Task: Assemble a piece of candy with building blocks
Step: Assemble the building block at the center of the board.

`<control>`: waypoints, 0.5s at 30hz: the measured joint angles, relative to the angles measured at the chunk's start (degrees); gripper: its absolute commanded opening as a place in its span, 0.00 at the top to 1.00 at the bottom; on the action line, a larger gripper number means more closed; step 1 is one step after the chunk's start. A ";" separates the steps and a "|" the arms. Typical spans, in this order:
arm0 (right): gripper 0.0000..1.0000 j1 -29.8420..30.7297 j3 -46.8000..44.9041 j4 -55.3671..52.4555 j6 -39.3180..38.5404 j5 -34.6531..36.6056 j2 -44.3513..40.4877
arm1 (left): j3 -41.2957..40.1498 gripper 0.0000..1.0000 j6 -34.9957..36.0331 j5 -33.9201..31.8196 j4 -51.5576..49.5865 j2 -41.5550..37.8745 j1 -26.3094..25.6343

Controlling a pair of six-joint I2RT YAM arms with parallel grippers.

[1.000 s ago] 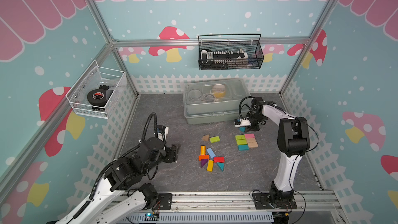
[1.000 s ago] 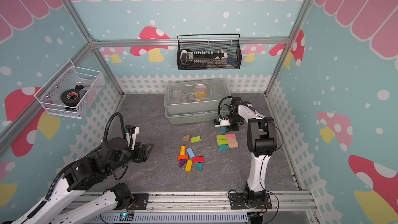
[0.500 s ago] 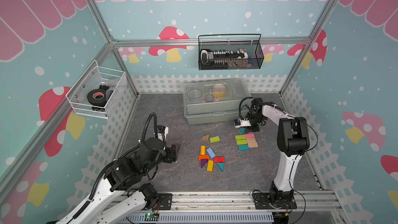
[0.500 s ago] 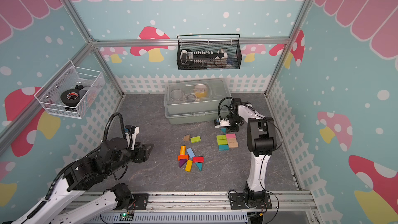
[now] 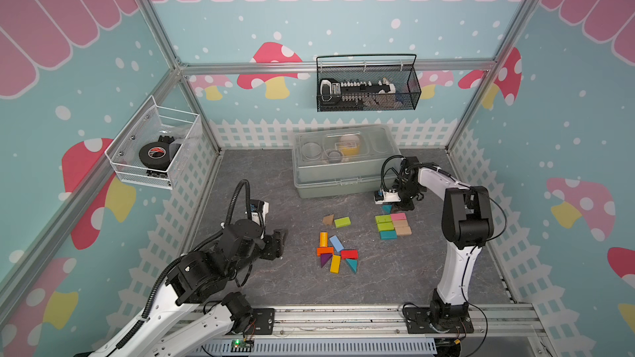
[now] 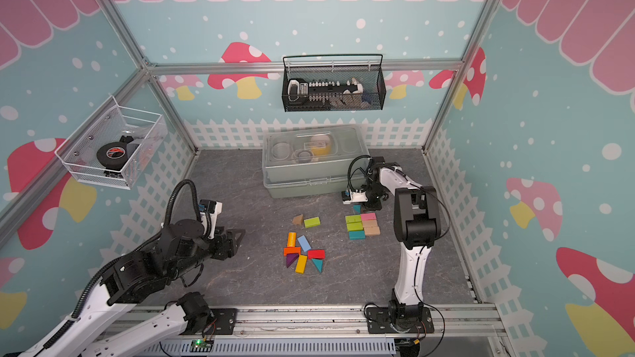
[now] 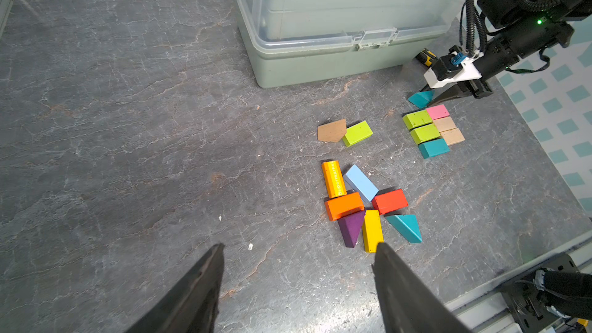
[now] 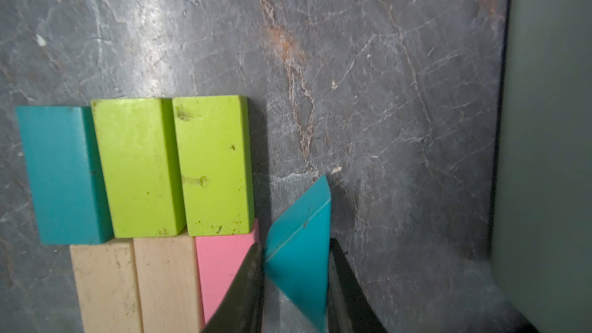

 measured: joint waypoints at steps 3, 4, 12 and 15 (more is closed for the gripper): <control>0.66 0.00 0.00 0.02 0.09 0.00 0.00 | 0.00 0.27 0.00 0.00 0.00 0.00 0.00; 0.65 0.00 0.00 0.02 0.15 0.00 0.00 | 0.00 0.27 0.00 0.00 0.00 0.00 -0.02; 0.61 0.00 0.02 0.04 0.33 -0.35 0.00 | 0.00 0.27 0.00 0.00 0.00 0.00 -0.02; 0.60 0.00 0.02 0.04 0.61 -1.01 0.00 | 0.00 0.27 0.00 0.00 0.00 0.00 -0.02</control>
